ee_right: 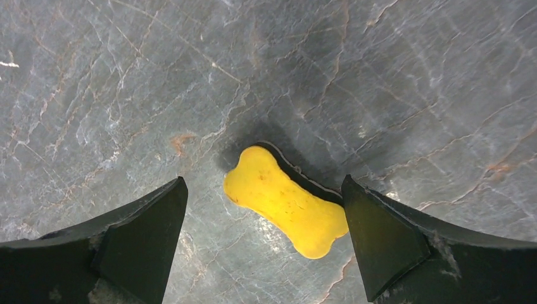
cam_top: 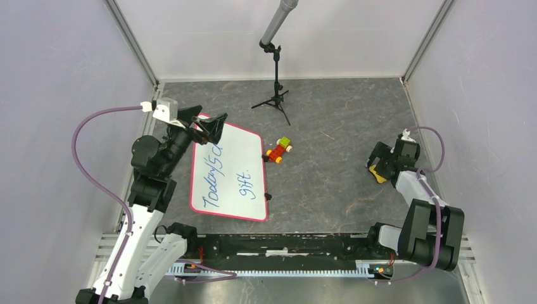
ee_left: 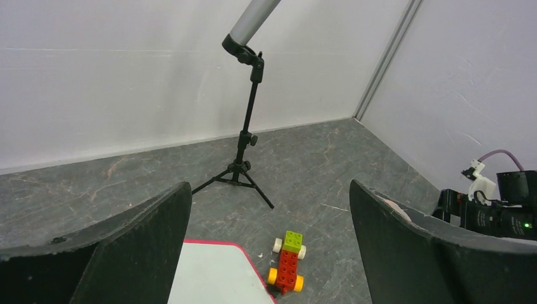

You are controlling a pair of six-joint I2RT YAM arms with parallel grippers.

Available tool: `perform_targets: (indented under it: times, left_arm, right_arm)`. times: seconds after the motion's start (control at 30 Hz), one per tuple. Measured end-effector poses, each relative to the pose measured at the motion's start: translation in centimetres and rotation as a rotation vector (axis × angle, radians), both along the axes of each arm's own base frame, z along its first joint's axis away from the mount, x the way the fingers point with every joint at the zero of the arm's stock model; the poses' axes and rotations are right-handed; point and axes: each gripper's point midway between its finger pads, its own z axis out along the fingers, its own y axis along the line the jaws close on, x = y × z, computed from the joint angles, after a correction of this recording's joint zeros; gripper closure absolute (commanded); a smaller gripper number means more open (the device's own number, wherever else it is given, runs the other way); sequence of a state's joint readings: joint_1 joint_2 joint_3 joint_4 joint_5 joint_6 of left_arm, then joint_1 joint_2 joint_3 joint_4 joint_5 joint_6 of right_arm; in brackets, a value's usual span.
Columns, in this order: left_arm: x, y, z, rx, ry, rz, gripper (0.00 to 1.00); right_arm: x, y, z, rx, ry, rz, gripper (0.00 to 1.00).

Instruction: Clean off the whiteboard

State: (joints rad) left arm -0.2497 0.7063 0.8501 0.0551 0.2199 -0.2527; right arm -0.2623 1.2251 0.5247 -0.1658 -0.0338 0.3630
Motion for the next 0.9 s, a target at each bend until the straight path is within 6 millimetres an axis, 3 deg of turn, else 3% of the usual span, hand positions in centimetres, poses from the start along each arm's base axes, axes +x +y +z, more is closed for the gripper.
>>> perform_targets:
  times: [0.13, 0.57, 0.9]
  left_arm:
    - [0.0, -0.1, 0.0, 0.0, 0.001, -0.003, 0.0]
    - [-0.1, -0.3, 0.0, 0.0, 0.001, -0.011, 0.0]
    - [0.5, -0.6, -0.8, 0.007, 0.027, -0.015, 0.0]
  right_arm:
    - [-0.7, 0.7, -1.0, 0.028, 0.014, 0.012, 0.02]
    - [-1.9, 4.1, -0.7, 0.057, -0.033, 0.126, 0.03]
    - [-2.6, 1.3, -1.5, -0.123, 0.046, 0.02, 0.28]
